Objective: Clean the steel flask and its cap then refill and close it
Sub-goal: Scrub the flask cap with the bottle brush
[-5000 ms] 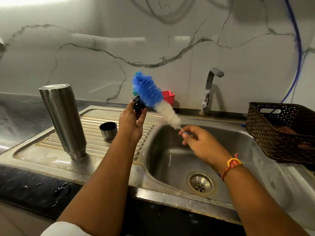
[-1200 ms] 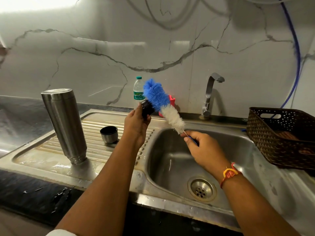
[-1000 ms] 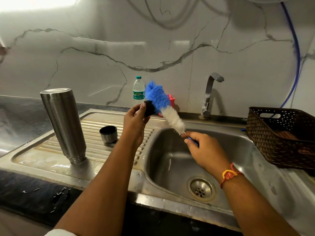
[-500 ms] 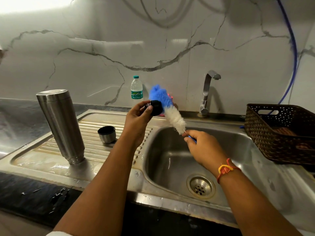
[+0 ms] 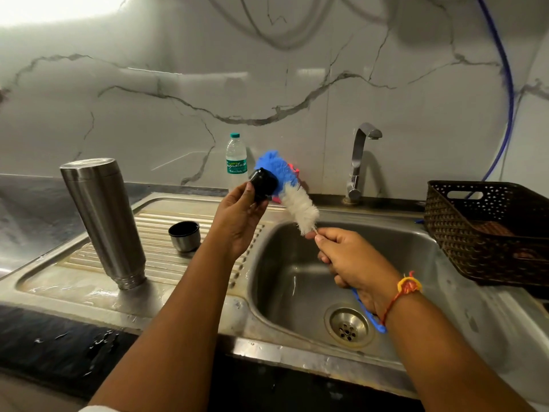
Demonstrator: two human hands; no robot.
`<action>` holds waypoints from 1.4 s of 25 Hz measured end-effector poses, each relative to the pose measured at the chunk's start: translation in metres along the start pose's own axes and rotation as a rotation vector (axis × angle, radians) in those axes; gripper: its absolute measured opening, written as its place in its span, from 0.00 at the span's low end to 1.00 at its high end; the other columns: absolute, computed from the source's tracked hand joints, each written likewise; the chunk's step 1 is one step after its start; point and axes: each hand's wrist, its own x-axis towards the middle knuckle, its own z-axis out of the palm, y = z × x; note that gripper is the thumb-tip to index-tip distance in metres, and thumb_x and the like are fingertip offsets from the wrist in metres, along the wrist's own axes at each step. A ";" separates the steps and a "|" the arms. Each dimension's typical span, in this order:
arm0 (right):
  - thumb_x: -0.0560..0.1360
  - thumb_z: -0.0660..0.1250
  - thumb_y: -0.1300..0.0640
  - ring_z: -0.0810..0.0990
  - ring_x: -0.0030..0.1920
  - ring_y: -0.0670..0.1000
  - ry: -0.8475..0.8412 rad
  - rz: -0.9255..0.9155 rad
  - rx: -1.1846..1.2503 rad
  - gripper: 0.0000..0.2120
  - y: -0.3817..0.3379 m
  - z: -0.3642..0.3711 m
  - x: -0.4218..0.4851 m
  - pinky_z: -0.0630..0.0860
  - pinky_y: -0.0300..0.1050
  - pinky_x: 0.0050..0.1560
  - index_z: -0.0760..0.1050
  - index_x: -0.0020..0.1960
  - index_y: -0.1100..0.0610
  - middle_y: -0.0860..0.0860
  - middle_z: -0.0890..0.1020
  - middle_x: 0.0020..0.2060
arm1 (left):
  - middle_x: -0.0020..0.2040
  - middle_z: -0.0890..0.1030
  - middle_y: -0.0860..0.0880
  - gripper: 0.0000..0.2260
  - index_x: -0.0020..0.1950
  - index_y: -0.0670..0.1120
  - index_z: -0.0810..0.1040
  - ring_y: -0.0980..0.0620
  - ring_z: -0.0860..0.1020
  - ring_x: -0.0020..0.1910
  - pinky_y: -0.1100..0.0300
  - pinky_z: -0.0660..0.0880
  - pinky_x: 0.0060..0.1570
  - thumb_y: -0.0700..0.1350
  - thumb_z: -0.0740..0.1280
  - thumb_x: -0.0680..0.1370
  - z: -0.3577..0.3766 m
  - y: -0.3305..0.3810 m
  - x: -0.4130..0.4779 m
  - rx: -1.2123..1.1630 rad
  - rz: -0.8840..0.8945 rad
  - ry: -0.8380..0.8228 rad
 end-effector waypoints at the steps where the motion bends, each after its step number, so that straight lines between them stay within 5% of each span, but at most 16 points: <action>1: 0.83 0.59 0.53 0.65 0.27 0.44 0.005 -0.022 -0.021 0.11 0.000 -0.001 0.000 0.62 0.38 0.25 0.78 0.59 0.47 0.50 0.73 0.35 | 0.53 0.84 0.41 0.07 0.58 0.42 0.79 0.48 0.85 0.48 0.60 0.81 0.45 0.41 0.64 0.83 0.002 0.000 -0.001 0.016 -0.005 -0.005; 6: 0.83 0.60 0.57 0.68 0.21 0.38 -0.001 -0.122 -0.095 0.12 -0.001 -0.003 -0.005 0.62 0.29 0.21 0.78 0.62 0.51 0.45 0.71 0.30 | 0.54 0.82 0.41 0.07 0.57 0.42 0.78 0.48 0.82 0.50 0.59 0.82 0.46 0.43 0.62 0.84 -0.002 0.005 0.000 0.039 0.014 0.028; 19: 0.83 0.60 0.54 0.66 0.28 0.44 0.078 -0.075 -0.009 0.10 0.002 -0.003 0.003 0.63 0.36 0.25 0.78 0.58 0.50 0.50 0.72 0.34 | 0.61 0.80 0.39 0.07 0.60 0.43 0.79 0.45 0.82 0.59 0.56 0.80 0.55 0.41 0.64 0.83 0.004 -0.001 -0.003 0.206 0.038 0.009; 25: 0.83 0.58 0.57 0.72 0.33 0.45 0.125 -0.125 -0.012 0.10 0.007 0.004 0.013 0.68 0.39 0.31 0.73 0.61 0.49 0.52 0.79 0.43 | 0.57 0.83 0.38 0.09 0.58 0.39 0.77 0.48 0.86 0.49 0.60 0.82 0.48 0.43 0.66 0.82 0.002 -0.001 0.002 0.023 0.020 0.106; 29: 0.83 0.58 0.57 0.73 0.35 0.45 0.120 -0.205 -0.116 0.08 0.008 0.003 0.013 0.70 0.34 0.31 0.74 0.57 0.47 0.51 0.77 0.38 | 0.56 0.83 0.38 0.10 0.56 0.40 0.76 0.48 0.85 0.49 0.60 0.83 0.43 0.46 0.66 0.83 0.005 0.002 0.000 -0.035 0.010 0.165; 32: 0.83 0.58 0.56 0.77 0.41 0.50 0.121 -0.240 -0.256 0.09 0.010 0.004 0.013 0.76 0.41 0.40 0.76 0.56 0.48 0.52 0.78 0.41 | 0.56 0.82 0.39 0.10 0.58 0.41 0.76 0.49 0.84 0.47 0.61 0.82 0.41 0.48 0.66 0.83 0.008 0.004 -0.002 -0.037 -0.001 0.160; 35: 0.83 0.58 0.56 0.77 0.40 0.49 0.113 -0.245 -0.304 0.10 0.008 0.006 0.011 0.75 0.42 0.39 0.76 0.59 0.47 0.52 0.78 0.42 | 0.53 0.82 0.38 0.12 0.59 0.42 0.76 0.51 0.82 0.38 0.63 0.81 0.38 0.50 0.66 0.83 0.012 0.000 -0.007 0.065 -0.064 0.124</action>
